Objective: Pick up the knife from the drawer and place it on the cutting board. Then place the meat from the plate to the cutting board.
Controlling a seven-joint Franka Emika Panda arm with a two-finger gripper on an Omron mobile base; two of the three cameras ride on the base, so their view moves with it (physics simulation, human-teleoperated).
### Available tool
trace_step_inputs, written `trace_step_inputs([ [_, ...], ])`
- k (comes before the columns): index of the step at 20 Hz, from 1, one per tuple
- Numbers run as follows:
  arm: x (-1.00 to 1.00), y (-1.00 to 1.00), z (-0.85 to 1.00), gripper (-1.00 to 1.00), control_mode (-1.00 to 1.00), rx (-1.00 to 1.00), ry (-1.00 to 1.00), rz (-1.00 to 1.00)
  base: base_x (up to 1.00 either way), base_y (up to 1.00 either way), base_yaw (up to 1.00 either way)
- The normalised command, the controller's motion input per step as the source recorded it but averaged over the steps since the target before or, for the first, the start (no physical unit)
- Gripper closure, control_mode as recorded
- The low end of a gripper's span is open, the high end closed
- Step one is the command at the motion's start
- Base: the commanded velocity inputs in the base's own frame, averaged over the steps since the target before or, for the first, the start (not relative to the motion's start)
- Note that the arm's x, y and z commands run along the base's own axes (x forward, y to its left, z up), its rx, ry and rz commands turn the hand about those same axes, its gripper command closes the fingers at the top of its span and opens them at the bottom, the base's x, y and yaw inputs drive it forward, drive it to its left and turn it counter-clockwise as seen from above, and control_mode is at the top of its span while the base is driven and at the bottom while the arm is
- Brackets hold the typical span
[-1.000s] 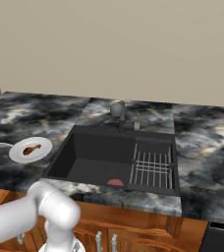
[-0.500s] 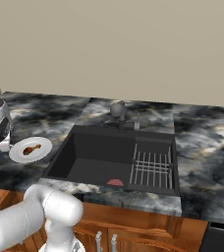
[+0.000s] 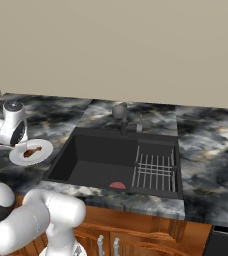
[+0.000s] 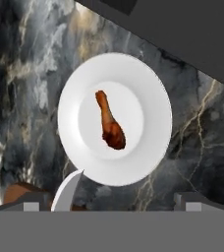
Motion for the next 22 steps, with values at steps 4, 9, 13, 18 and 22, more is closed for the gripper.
trace_step_inputs([
  [4, 0.24, -0.23, 0.04, -1.0, -1.0, 0.0, 0.0, 0.15, 0.0, 0.0, 0.0],
  [9, 0.31, -0.03, -0.09, -1.0, -1.0, -0.02, 0.01, 0.14, 0.0, 0.0, 0.0],
  [13, 0.29, 0.03, -0.31, -1.0, -1.0, -0.05, 0.04, 0.09, 0.0, 0.0, 0.0],
  [18, 0.09, 0.1, -0.24, -1.0, -1.0, -0.07, 0.03, 0.03, 0.0, 0.0, 0.0],
  [22, -0.07, 0.11, -0.01, -1.0, -1.0, -0.07, 0.0, 0.0, 0.0, 0.0, 0.0],
])
